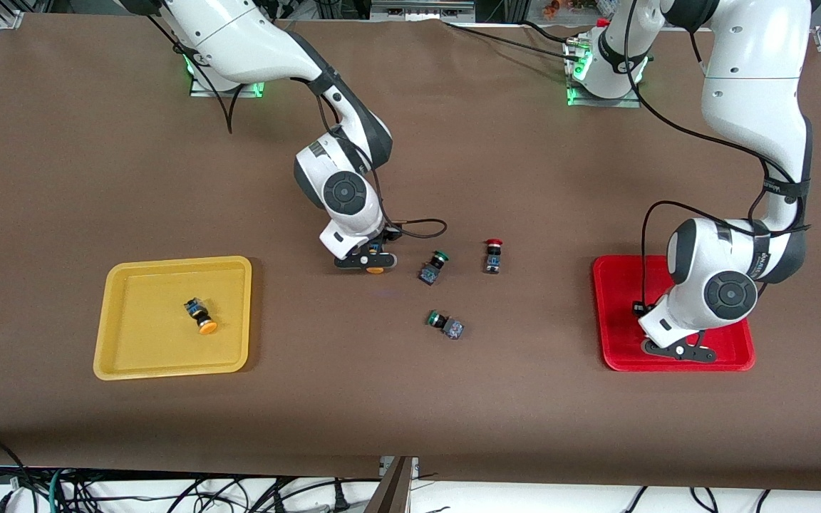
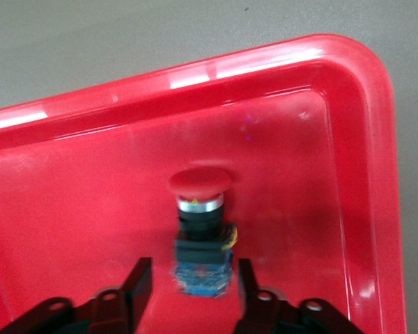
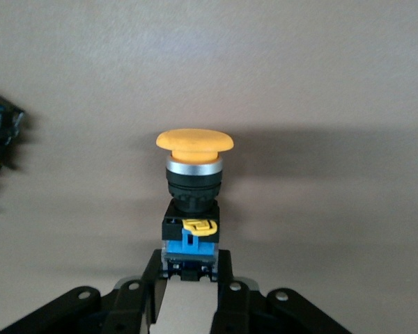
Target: Place red and yellow buttons in trays
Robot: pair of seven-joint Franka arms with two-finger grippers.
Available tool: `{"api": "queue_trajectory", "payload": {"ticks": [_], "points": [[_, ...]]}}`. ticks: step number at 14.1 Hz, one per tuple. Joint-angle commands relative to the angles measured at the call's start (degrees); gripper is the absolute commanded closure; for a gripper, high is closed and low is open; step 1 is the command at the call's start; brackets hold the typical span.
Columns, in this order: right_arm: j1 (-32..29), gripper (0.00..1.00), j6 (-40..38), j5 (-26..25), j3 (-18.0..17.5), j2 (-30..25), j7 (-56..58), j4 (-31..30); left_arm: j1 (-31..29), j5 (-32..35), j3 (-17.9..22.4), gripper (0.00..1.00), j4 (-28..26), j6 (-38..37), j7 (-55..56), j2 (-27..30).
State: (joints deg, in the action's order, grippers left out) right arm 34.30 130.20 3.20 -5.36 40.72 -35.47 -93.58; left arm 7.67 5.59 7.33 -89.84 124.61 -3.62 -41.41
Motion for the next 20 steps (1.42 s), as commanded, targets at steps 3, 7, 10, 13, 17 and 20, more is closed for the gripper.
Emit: {"api": "queue_trajectory", "payload": {"ticks": [3,7,10,13,17,20], "points": [[-0.11,1.00,-9.15,-0.91,4.81,-5.37,7.84,-0.55,0.24,-0.14,-0.38,0.00,0.11,-1.29,-0.42,2.29],[-0.11,1.00,-15.41,-0.91,13.60,-9.07,24.18,-1.60,0.33,-2.07,-6.51,0.00,0.46,-8.95,0.28,8.61],[-0.37,1.00,-13.58,-0.39,20.28,-9.60,32.38,-4.58,0.33,-3.57,-13.46,0.00,-0.33,-8.69,12.72,9.16],[-3.78,0.99,-8.84,0.22,22.06,-9.43,37.92,-8.10,2.51,-4.54,-18.39,0.00,-0.42,-8.07,22.21,7.93],[-7.75,0.99,-4.88,0.40,21.97,-8.29,43.64,-7.94,9.72,-4.01,-18.31,0.00,-2.08,-3.87,25.50,4.68],[-8.89,0.99,-3.38,2.49,21.71,-7.32,44.35,-7.76,10.96,-1.21,-18.31,0.00,-6.64,1.05,26.12,3.44]]}}
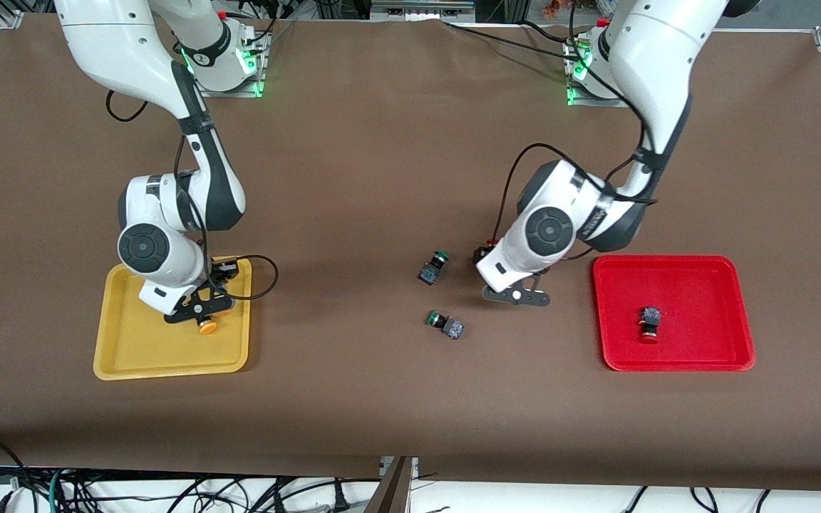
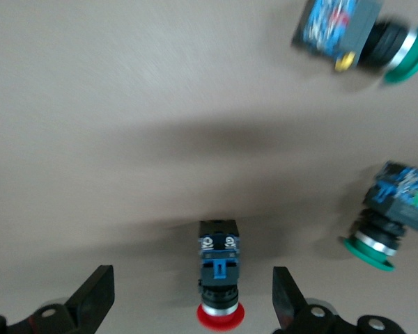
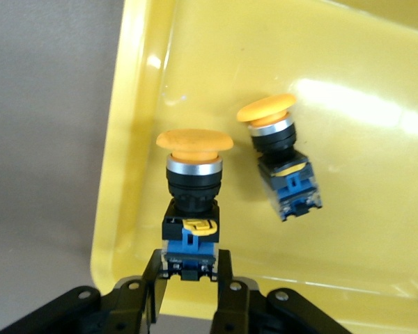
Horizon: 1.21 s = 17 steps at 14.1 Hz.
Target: Place red and yellow buttons in trays
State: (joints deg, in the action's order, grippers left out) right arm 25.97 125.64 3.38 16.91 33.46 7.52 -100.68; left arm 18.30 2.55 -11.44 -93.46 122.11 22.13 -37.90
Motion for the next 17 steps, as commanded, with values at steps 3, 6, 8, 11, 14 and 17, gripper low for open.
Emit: {"api": "queue_trajectory", "payload": {"ticks": [3,6,8,11,14,17], "points": [[-0.49,0.94,1.45,6.46,-0.56,1.08,1.44,-0.66,2.00,1.93,0.63,0.00,-8.30,14.35,0.63,-0.68],[-0.75,0.78,2.33,6.90,-0.56,1.96,3.01,-0.66,2.35,4.65,0.54,0.81,-9.81,17.20,0.62,-0.95],[-0.93,0.32,2.42,6.90,-0.56,2.13,3.72,-0.05,2.44,4.83,0.54,0.96,-9.90,16.67,1.07,-0.43],[-1.10,0.00,1.72,7.34,-0.56,1.35,3.73,0.48,1.83,5.18,0.63,0.98,-9.72,13.62,0.54,1.15],[-3.37,0.00,1.11,7.69,-0.29,0.38,4.51,1.70,-2.55,5.27,0.72,0.98,-8.76,5.89,-5.05,6.76],[-2.95,0.00,-5.74,9.27,-0.65,-2.86,3.82,4.25,-9.76,5.18,0.63,0.97,-7.18,0.25,-16.91,9.51]]}}
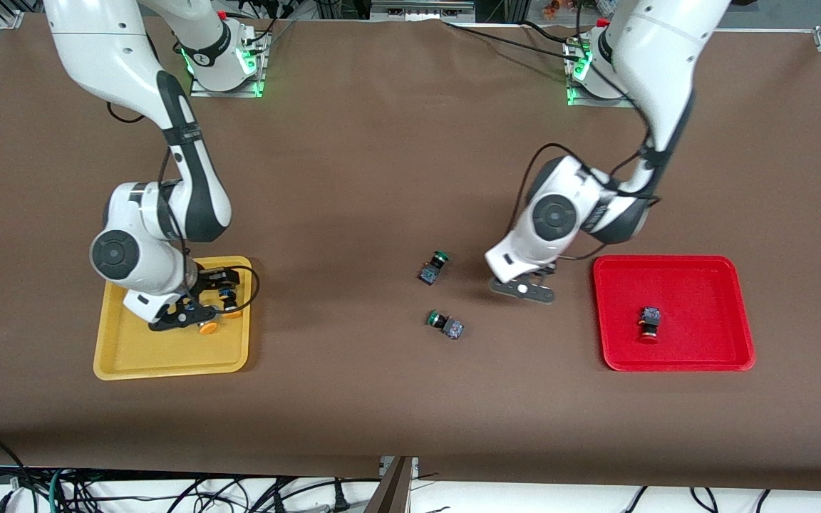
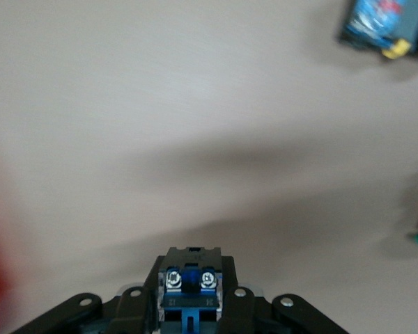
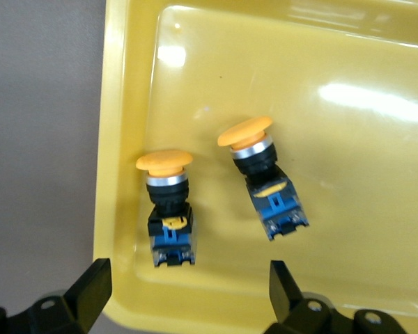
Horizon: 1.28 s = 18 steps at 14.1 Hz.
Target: Place red and yellow buttons in trays
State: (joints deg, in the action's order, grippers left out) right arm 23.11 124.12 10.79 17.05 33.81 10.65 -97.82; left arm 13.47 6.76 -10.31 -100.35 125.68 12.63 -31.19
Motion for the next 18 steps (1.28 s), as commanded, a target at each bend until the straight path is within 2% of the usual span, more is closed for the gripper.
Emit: {"api": "queue_trajectory", "payload": {"ticks": [1,3,4,7,10,12,14,15,16,18], "points": [[0.87,0.00,-4.68,1.87,-0.70,-4.53,0.42,2.45,-7.29,0.97,-0.41,0.96,0.06,-3.94,-11.01,2.89],[1.23,0.00,-6.86,1.87,-0.79,-9.61,-2.81,2.29,-11.17,1.32,-0.15,0.95,1.55,-3.43,-16.39,2.01],[1.41,0.00,-10.97,1.69,-0.79,-12.43,-5.35,2.28,-13.36,2.63,-0.06,0.95,3.30,-3.51,-18.67,0.88],[3.17,0.00,-16.88,0.38,-0.70,-19.91,-10.29,2.19,-18.38,10.26,0.03,0.95,5.94,-3.42,-22.73,-0.18],[3.17,0.00,-21.89,-2.43,-0.70,-24.75,-10.74,2.11,-22.41,20.64,0.03,0.95,5.70,-1.07,-23.62,-2.82],[3.26,0.00,-23.83,-4.98,-0.70,-27.38,-10.74,2.11,-24.97,21.53,0.03,0.93,4.47,2.88,-24.75,-4.84],[2.91,0.00,-26.55,-6.04,-0.88,-29.15,-10.74,2.11,-30.14,21.28,-0.58,0.87,4.37,8.07,-31.23,-6.60],[2.73,0.00,-27.44,-7.00,-0.88,-29.68,-10.74,2.19,-30.86,20.75,-0.76,0.72,4.37,8.87,-32.83,-6.95],[2.56,0.00,-27.62,-8.58,-1.05,-30.21,-10.22,2.19,-30.52,20.66,-0.76,0.01,4.37,8.88,-33.02,-6.96],[-1.55,0.00,-27.44,-11.31,-4.63,-30.56,-9.51,2.19,-30.26,20.66,-1.63,0.00,4.72,8.44,-32.76,-5.91]]}}
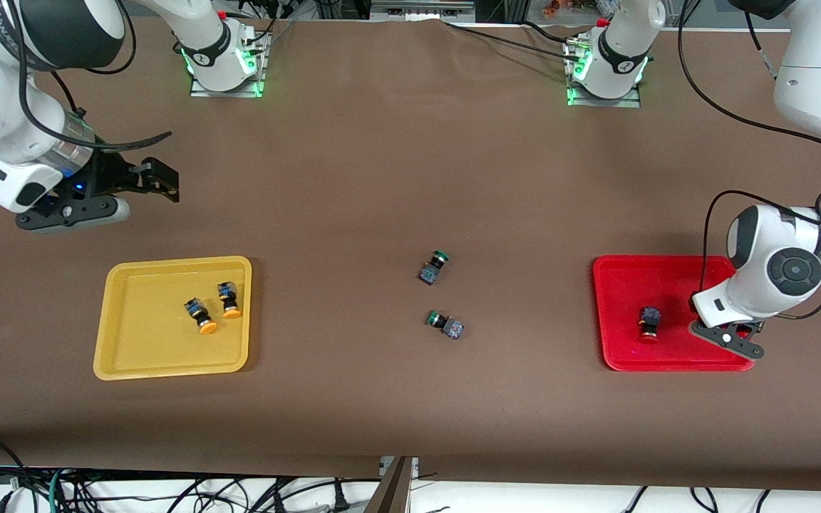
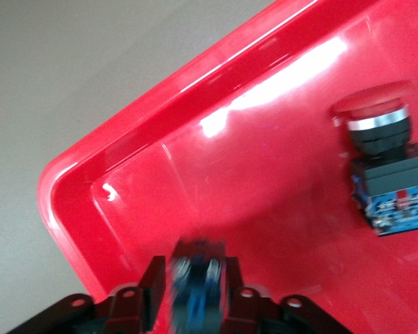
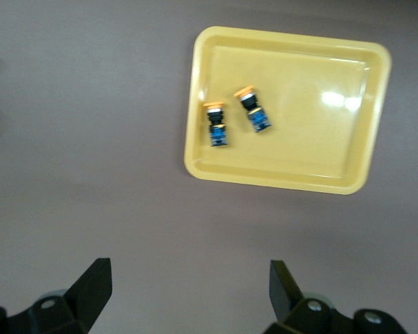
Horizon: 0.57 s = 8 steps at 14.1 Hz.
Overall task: Place red and yellow buttons in trays
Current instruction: 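Lower the red button into the red tray and open the left gripper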
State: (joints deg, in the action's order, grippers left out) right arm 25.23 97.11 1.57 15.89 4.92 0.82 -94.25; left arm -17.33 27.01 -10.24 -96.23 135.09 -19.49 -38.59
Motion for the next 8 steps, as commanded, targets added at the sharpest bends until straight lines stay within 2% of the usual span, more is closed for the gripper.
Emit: {"api": "queue_trajectory", "payload": {"ticks": [1,2,4,5,8], "points": [[-6.31,0.00,-0.60,-2.44,-6.80,-1.93,0.23,-1.46,0.37,0.33,-2.14,0.00,0.60,-1.23,-0.64,2.54],[-8.94,0.00,-0.61,-2.53,-9.79,-2.28,-0.03,-1.55,0.37,0.33,-2.23,0.00,0.60,-2.10,-0.55,4.03],[-14.22,0.00,-0.52,-2.53,-15.16,-3.51,-0.38,-2.60,0.28,0.07,-5.21,0.00,1.65,-9.89,-0.12,8.15],[-15.81,0.00,-0.52,-2.53,-16.49,-4.56,-0.38,-3.39,0.37,-1.07,-6.53,0.00,2.70,-14.11,0.06,10.61],[-15.82,0.00,-0.52,-2.62,-16.50,-5.10,-0.21,-3.49,0.37,-9.05,-8.82,0.00,8.31,-28.43,0.50,15.81]]}}
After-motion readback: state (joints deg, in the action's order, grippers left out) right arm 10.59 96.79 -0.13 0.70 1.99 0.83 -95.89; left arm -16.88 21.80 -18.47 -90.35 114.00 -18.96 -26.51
